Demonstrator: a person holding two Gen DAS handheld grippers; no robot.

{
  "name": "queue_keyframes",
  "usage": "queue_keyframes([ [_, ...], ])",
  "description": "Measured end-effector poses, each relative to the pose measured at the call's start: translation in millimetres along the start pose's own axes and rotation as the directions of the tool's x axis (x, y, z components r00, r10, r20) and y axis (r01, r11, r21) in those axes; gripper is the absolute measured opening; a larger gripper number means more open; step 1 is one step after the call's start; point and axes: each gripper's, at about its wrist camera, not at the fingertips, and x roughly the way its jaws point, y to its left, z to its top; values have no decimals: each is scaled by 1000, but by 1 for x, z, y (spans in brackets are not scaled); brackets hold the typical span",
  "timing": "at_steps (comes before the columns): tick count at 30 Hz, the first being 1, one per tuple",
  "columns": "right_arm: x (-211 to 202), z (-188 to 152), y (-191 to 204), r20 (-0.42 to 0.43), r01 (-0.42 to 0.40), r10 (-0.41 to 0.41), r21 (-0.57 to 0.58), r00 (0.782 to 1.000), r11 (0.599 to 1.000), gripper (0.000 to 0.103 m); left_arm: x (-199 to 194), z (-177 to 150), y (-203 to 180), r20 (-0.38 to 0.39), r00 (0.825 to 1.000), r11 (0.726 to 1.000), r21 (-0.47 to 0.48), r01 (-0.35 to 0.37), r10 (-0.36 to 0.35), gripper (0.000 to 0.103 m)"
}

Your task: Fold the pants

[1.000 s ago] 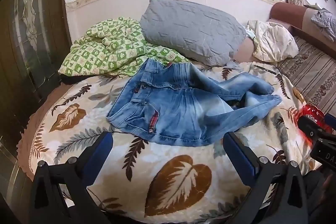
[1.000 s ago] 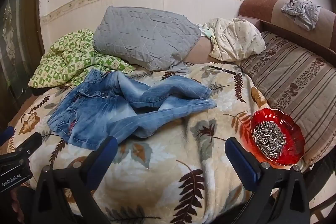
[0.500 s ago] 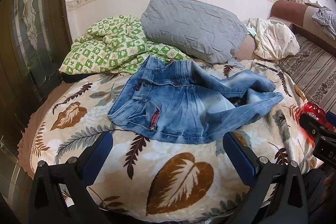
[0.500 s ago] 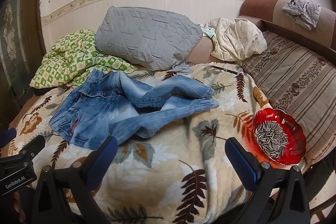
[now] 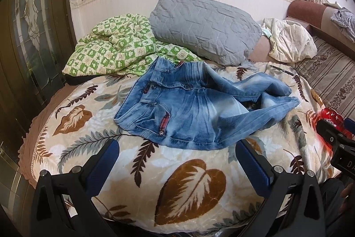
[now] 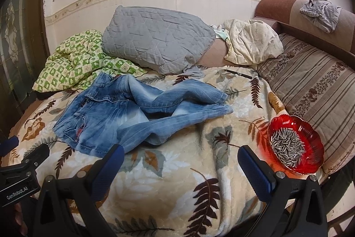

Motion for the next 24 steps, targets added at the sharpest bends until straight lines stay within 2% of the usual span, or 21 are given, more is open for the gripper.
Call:
queue_keyframes([
  [24, 1, -2, 1, -4, -1, 1, -6, 1000, 1000, 103, -1, 0, 3, -10, 1000, 1000, -4, 1, -1, 103],
])
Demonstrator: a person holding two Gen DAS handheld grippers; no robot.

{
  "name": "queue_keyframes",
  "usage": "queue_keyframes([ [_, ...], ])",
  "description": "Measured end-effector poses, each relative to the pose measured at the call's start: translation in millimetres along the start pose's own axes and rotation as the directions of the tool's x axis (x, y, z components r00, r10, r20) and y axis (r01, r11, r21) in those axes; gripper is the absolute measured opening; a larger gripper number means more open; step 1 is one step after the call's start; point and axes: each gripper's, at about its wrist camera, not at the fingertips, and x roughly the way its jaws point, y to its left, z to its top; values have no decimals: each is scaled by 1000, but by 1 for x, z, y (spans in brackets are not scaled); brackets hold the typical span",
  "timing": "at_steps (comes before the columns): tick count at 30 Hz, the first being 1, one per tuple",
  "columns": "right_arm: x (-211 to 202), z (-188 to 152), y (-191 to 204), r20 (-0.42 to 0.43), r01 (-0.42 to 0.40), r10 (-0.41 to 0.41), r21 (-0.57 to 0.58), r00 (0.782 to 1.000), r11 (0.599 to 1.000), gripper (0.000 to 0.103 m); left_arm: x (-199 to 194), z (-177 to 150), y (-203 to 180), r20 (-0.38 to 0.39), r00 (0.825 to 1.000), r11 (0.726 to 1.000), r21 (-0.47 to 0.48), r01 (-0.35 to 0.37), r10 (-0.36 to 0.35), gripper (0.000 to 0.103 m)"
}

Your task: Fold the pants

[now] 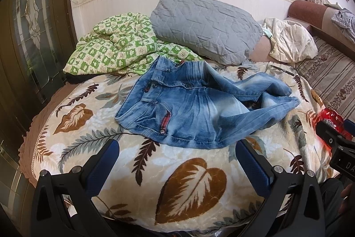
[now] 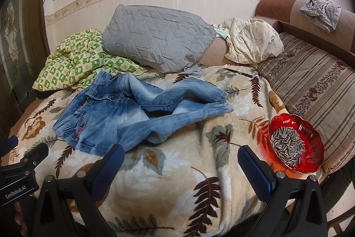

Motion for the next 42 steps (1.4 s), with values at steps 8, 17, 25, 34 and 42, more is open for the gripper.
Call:
queue_keyframes([
  [8, 0, 0, 0, 1, -3, 3, 2, 1000, 1000, 103, 0, 1, 1, -7, 1000, 1000, 0, 1, -1, 103],
  [17, -1, 9, -7, 11, -104, 104, 38, 995, 994, 103, 5, 14, 5, 4, 1000, 999, 39, 8, -8, 103],
  [25, 11, 45, -39, 59, -115, 115, -2, 992, 993, 103, 42, 59, -19, -17, 982, 929, 319, 185, -190, 103],
  [34, 102, 94, -111, -160, -196, 200, 37, 967, 980, 103, 111, 118, -82, -167, 903, 648, 645, 404, -396, 103],
  [42, 207, 130, -157, -295, -230, 288, 216, 911, 949, 91, 175, 117, -169, -276, 909, 383, 839, 386, -312, 103],
])
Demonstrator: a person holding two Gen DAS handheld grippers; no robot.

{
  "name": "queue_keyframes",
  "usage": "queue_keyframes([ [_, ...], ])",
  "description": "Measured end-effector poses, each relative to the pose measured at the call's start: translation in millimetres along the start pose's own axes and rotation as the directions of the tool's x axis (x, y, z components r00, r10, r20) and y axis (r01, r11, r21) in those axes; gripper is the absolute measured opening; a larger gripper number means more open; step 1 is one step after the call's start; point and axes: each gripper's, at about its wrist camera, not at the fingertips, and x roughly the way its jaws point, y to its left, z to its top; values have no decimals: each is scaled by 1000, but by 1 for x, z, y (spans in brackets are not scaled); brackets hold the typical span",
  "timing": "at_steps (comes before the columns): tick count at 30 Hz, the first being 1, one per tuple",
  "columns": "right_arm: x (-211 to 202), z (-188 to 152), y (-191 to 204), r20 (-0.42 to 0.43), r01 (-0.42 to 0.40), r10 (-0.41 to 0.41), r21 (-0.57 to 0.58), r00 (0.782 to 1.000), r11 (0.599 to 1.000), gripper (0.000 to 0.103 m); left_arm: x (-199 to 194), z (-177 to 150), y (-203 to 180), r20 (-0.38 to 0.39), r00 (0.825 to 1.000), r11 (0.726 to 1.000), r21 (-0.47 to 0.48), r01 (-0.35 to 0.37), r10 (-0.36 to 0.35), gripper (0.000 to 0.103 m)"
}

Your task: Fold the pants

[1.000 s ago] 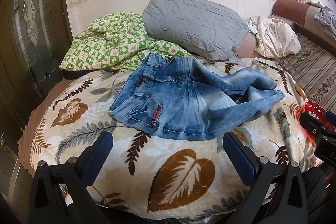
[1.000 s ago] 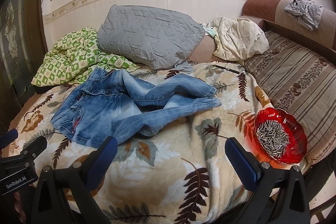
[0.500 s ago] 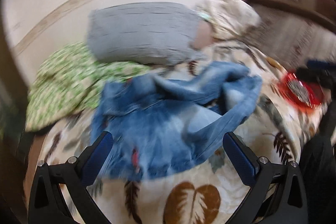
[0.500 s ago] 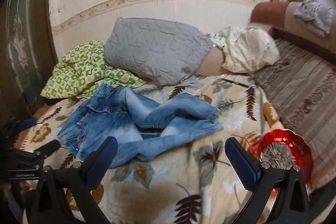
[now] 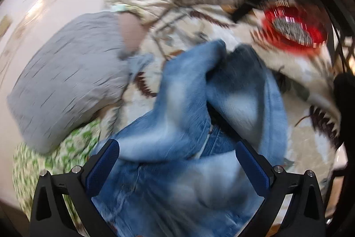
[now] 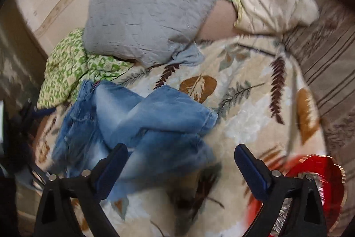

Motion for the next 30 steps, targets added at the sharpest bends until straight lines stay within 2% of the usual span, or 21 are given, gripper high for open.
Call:
queue_keyframes([
  [1, 13, 7, -8, -19, -15, 16, 41, 1000, 999, 89, 8, 2, -2, -8, 1000, 1000, 27, -4, 5, 103],
  [3, 39, 17, -26, -56, -19, 26, 119, 998, 993, 73, 30, 9, -6, -28, 1000, 997, 73, -8, 10, 103],
  [4, 51, 20, -33, -75, -32, 44, 155, 996, 987, 69, 38, 13, -7, -44, 999, 997, 81, -3, 6, 103],
  [6, 79, 21, -48, -126, -74, 108, 244, 986, 967, 55, 57, 17, -10, -75, 997, 995, 103, 12, -4, 103],
  [8, 97, 20, -55, -153, -102, 151, 288, 977, 952, 47, 71, 20, -14, -89, 996, 990, 139, 10, 2, 100],
  [9, 103, 20, -55, -150, -111, 159, 287, 976, 951, 36, 76, 19, -15, -98, 995, 989, 147, 8, 6, 72],
  [10, 106, 19, -54, -142, -120, 163, 275, 976, 954, 24, 83, 20, -15, -126, 992, 989, 145, 21, -3, 37],
  [11, 108, 20, -52, -131, -137, 175, 261, 976, 956, 13, 92, 19, -11, -185, 983, 994, 106, 34, -14, 8],
  [12, 107, 20, -49, -125, -141, 176, 251, 976, 958, 9, 94, 18, -8, -200, 979, 996, 72, 58, -42, 5],
  [13, 104, 21, -45, -119, -137, 167, 223, 979, 965, 9, 90, 18, -6, -178, 983, 996, 64, 67, -54, 5],
  [17, 70, 32, -30, -49, -131, 139, 136, 989, 982, 8, 63, 20, 6, -100, 995, 999, 36, 25, -21, 5],
  [20, 28, 54, -16, 46, -118, 115, 58, 992, 991, 8, 37, 35, 26, -10, 1000, 1000, -28, 6, -6, 5],
  [23, -9, 87, -2, 124, -92, 91, 2, 988, 996, 8, 31, 53, 48, 42, 999, 994, -105, 4, 1, 5],
  [25, -14, 107, 2, 132, -55, 56, -9, 990, 998, 8, 40, 64, 65, 58, 998, 984, -177, 10, 0, 5],
  [27, -8, 130, 1, 120, -5, 5, -1, 993, 1000, 8, 59, 72, 81, 51, 998, 962, -270, 44, -32, 5],
  [30, 33, 150, -9, 41, 101, -102, 24, 994, 995, 8, 98, 79, 85, 16, 996, 932, -349, 92, -92, 6],
])
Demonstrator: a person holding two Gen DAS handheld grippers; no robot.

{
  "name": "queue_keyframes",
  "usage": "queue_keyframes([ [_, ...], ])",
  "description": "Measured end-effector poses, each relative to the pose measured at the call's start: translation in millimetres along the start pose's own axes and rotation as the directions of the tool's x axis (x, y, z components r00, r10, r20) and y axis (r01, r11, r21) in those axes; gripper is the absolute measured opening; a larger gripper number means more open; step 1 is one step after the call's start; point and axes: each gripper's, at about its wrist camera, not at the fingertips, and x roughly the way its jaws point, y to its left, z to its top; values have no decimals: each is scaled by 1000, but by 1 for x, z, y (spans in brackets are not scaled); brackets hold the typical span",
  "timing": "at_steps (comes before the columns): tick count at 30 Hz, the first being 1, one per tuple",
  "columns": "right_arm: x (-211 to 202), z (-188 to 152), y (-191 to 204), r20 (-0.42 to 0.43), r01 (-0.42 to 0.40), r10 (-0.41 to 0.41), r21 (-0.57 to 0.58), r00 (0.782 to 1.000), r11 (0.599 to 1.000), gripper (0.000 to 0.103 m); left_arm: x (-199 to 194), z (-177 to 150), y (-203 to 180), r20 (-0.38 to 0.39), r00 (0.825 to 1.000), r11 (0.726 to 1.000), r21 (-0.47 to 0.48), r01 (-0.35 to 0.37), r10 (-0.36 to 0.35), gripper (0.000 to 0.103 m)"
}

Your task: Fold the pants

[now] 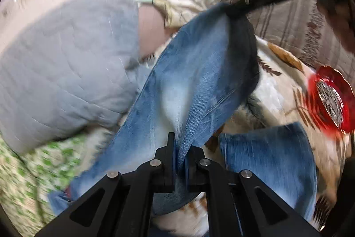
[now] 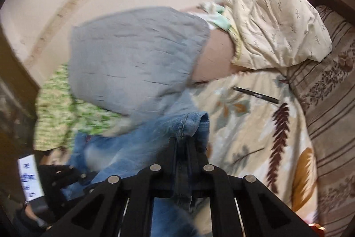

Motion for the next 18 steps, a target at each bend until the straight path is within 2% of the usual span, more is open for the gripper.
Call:
queue_keyframes([
  [3, 59, -7, -22, -123, 100, -92, 63, 988, 993, 8, 36, -5, -11, -77, 997, 999, -42, 27, -30, 6],
  [5, 84, -19, -37, -180, 111, -88, 119, 980, 987, 13, 54, -10, -18, -129, 992, 999, -46, 5, -11, 9],
  [7, 95, -31, -49, -235, 111, -75, 145, 969, 983, 15, 58, -13, -20, -146, 989, 998, -61, 0, -9, 12],
  [8, 93, -36, -52, -239, 111, -74, 144, 968, 983, 24, 55, -15, -19, -144, 990, 997, -74, -8, -2, 35],
  [9, 84, -40, -55, -228, 110, -76, 140, 971, 984, 49, 50, -17, -17, -144, 990, 996, -92, -17, 4, 77],
  [10, 74, -43, -58, -205, 98, -68, 140, 976, 985, 69, 42, -20, -14, -136, 991, 993, -114, -25, 10, 94],
  [11, 61, -46, -60, -166, 81, -57, 142, 984, 987, 97, 30, -24, -12, -101, 995, 990, -134, -32, 18, 102],
  [13, 29, -55, -61, -98, 27, -14, 135, 995, 990, 99, 6, -31, -8, -63, 998, 987, -159, -24, 14, 102],
  [16, -12, -77, -59, -45, -48, 54, 138, 998, 989, 99, -24, -43, -2, -27, 998, 973, -225, 48, -56, 102],
  [18, -35, -99, -58, -11, -82, 85, 145, 996, 986, 99, -36, -48, 0, -7, 994, 952, -289, 103, -109, 102],
])
